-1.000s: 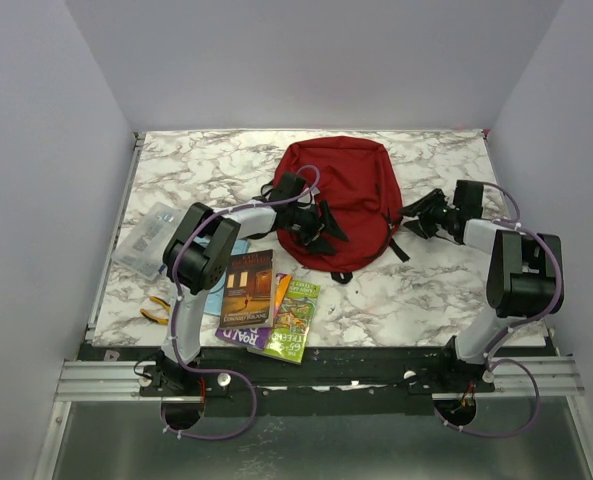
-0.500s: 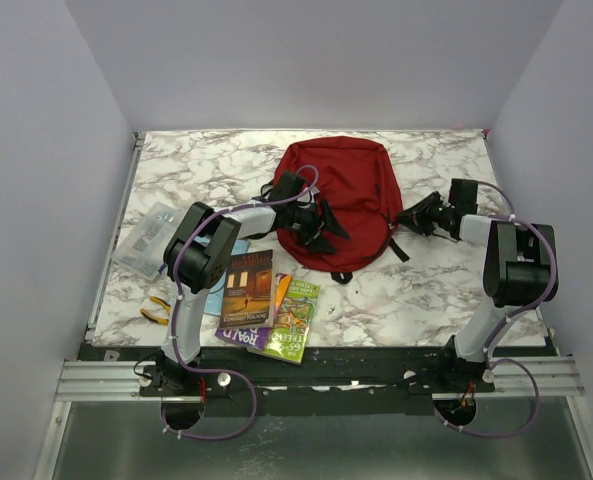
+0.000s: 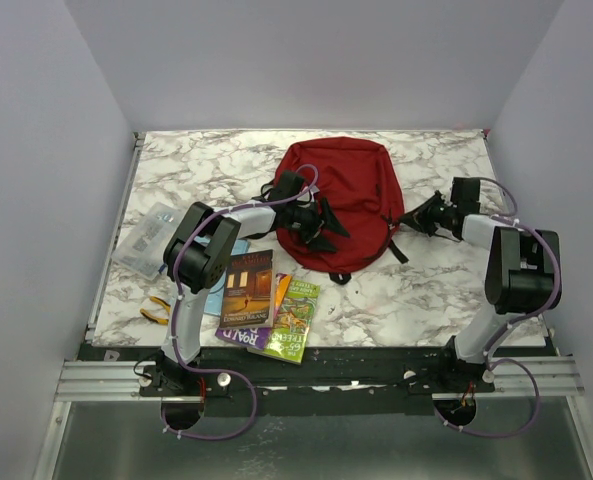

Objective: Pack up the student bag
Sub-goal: Unzip the student bag at the center of the board.

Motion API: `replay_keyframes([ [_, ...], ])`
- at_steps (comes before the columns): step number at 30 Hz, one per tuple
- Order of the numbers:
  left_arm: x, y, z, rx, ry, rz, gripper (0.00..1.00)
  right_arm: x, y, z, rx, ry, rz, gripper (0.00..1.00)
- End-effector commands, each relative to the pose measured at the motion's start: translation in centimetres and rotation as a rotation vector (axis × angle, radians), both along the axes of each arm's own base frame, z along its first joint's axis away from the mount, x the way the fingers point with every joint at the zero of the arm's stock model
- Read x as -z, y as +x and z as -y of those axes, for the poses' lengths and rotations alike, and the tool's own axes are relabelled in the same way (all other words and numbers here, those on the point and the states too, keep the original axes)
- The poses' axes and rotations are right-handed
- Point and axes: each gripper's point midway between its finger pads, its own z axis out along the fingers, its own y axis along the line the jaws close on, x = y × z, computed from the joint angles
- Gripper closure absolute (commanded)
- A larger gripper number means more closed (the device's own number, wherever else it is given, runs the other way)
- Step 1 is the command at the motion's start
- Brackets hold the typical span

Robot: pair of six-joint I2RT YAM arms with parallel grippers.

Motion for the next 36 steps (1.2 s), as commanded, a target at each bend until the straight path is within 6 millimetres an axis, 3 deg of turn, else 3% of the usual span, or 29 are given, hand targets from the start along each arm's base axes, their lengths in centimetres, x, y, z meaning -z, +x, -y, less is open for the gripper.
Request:
replay_keyframes([
  [1,0.5,0.2,-0.1,0.003,-0.017,-0.013,0.38,-1.6,-1.9,0.2,-0.071,-0.095,0.02,0.99],
  [10,0.5,0.2,-0.2,0.001,-0.028,-0.02,0.38,-1.9,-4.5,0.2,-0.192,-0.27,-0.008,0.97],
  [14,0.3,0.4,0.0,0.007,-0.045,-0.013,0.38,-1.8,-4.3,-0.3,-0.217,-0.248,0.007,0.89],
  [21,0.3,0.1,0.2,0.011,-0.063,-0.034,0.38,-2.6,-3.9,-0.6,-0.255,-0.243,0.002,0.88],
  [24,0.1,0.1,0.3,0.006,-0.067,-0.031,0.38,-3.3,-3.7,-0.6,-0.266,-0.259,0.056,0.99],
  [30,-0.1,0.3,0.5,0.006,-0.077,-0.026,0.38,-4.9,-4.9,-4.6,-0.362,-0.022,0.142,0.99],
  [34,-0.4,1.2,0.9,-0.01,-0.085,-0.021,0.38,-7.7,-8.0,-8.0,-0.472,0.055,0.273,0.99],
  [36,-0.9,1.7,1.2,-0.015,-0.1,-0.005,0.38,-7.6,-10.4,-10.1,-0.538,0.04,0.254,0.99],
])
